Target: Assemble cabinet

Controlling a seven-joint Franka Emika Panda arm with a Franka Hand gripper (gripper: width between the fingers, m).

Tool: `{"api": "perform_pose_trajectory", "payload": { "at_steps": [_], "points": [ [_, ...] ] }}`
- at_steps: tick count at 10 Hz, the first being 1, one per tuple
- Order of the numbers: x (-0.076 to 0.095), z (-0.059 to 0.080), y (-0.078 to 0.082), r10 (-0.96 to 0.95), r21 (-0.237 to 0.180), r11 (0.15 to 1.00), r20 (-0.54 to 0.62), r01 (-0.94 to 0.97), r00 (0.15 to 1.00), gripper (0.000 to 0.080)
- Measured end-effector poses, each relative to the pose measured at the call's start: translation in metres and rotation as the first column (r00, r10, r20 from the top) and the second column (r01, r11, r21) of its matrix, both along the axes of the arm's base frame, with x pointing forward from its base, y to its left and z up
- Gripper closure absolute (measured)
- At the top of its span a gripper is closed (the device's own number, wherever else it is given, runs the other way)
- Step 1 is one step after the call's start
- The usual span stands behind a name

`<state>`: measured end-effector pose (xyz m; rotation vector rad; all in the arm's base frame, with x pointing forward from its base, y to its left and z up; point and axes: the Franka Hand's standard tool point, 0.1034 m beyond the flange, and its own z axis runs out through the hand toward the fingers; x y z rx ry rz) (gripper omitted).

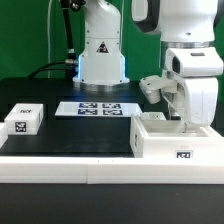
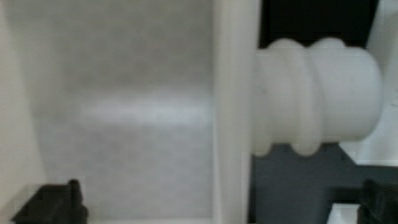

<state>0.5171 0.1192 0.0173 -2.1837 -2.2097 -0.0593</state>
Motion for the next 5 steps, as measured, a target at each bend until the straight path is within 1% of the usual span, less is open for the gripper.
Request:
{"api": "perform_pose_trajectory", "payload": {
  "at_steps": [2,3,4,5],
  "points": [
    [-0.001,0.000,0.000,0.000,0.000,1.000,-0.001,0.000,1.000,0.0001],
    [-0.006,0.002,-0.001,-0.014,-0.003,1.000,-0.005,0.014,1.000,0.0001],
    [-0.014,0.010,-0.003,-0.025,-0.009,1.000,-0.004,0.025,1.000,0.0002],
    [-0.023,0.023,-0.003,-0.048,-0.020,0.999,-0.006,0.048,0.999,0.0002]
  ]
}}
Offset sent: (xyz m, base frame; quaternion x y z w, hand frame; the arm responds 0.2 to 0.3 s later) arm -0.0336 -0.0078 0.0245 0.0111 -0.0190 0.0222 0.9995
